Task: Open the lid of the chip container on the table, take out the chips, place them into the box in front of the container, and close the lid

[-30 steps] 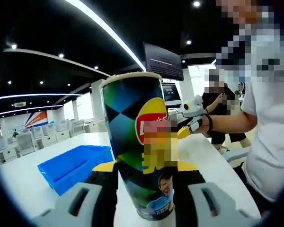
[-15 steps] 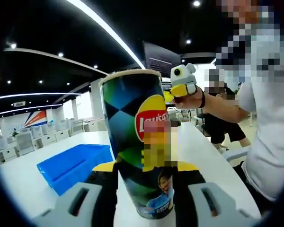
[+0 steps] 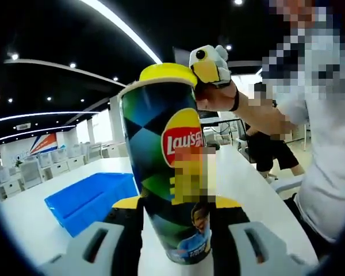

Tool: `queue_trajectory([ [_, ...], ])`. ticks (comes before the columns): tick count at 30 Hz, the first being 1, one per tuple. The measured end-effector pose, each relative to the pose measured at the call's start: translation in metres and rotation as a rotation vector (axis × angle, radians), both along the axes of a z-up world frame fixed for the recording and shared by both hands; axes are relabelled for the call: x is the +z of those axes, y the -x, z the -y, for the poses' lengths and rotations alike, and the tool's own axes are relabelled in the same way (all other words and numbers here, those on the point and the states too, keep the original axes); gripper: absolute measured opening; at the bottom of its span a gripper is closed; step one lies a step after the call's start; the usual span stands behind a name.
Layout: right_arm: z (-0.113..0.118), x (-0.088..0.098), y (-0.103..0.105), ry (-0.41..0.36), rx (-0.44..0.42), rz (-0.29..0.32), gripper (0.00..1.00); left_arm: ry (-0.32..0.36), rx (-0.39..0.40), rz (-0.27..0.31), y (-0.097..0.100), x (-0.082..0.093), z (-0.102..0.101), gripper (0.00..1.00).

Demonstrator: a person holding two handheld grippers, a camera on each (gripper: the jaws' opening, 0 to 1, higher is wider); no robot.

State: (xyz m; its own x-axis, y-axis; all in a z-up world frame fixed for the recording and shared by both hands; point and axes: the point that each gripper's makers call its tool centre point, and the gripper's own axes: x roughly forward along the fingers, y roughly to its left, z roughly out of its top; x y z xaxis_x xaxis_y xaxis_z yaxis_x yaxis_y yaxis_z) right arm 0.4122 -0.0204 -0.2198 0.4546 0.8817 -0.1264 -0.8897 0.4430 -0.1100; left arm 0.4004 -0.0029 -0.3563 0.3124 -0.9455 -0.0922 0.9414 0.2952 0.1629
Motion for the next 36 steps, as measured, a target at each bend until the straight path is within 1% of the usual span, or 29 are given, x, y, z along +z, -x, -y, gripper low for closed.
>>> queue_trajectory([
  [2,-0.007,0.000,0.004,-0.013,0.042,-0.047,0.46,0.000,0.000,0.000,0.000,0.000,0.000,0.47],
  [3,-0.009,0.000,0.003,-0.009,0.045,-0.059,0.46,0.002,0.000,-0.001,0.000,0.000,0.000,0.47],
  [7,-0.016,-0.001,0.001,0.020,0.052,-0.065,0.46,0.008,0.001,-0.005,0.000,-0.001,0.000,0.46],
  [9,-0.021,-0.002,0.003,0.032,0.069,-0.074,0.46,0.008,0.001,-0.004,0.001,-0.001,0.001,0.47],
  [10,-0.023,-0.003,0.004,0.042,0.074,-0.075,0.46,0.008,-0.001,-0.003,0.001,-0.001,0.002,0.47],
  [12,-0.027,-0.009,0.004,0.080,0.077,-0.057,0.46,0.009,-0.005,-0.003,0.002,-0.001,0.003,0.47],
  [13,-0.029,-0.013,0.004,0.097,0.081,-0.061,0.46,0.008,-0.007,-0.003,0.002,-0.001,0.004,0.47],
  [19,-0.032,-0.025,0.004,0.134,0.094,-0.089,0.46,0.008,-0.010,-0.003,0.003,-0.001,0.005,0.47],
  [29,-0.033,-0.028,0.004,0.144,0.095,-0.099,0.45,0.011,-0.011,-0.006,0.003,-0.002,0.005,0.46],
  [32,-0.034,-0.029,0.003,0.151,0.097,-0.094,0.45,0.011,-0.010,-0.007,0.003,-0.002,0.005,0.46],
  [36,-0.035,-0.030,0.004,0.164,0.103,-0.069,0.45,0.011,-0.010,-0.009,0.003,-0.002,0.005,0.46],
])
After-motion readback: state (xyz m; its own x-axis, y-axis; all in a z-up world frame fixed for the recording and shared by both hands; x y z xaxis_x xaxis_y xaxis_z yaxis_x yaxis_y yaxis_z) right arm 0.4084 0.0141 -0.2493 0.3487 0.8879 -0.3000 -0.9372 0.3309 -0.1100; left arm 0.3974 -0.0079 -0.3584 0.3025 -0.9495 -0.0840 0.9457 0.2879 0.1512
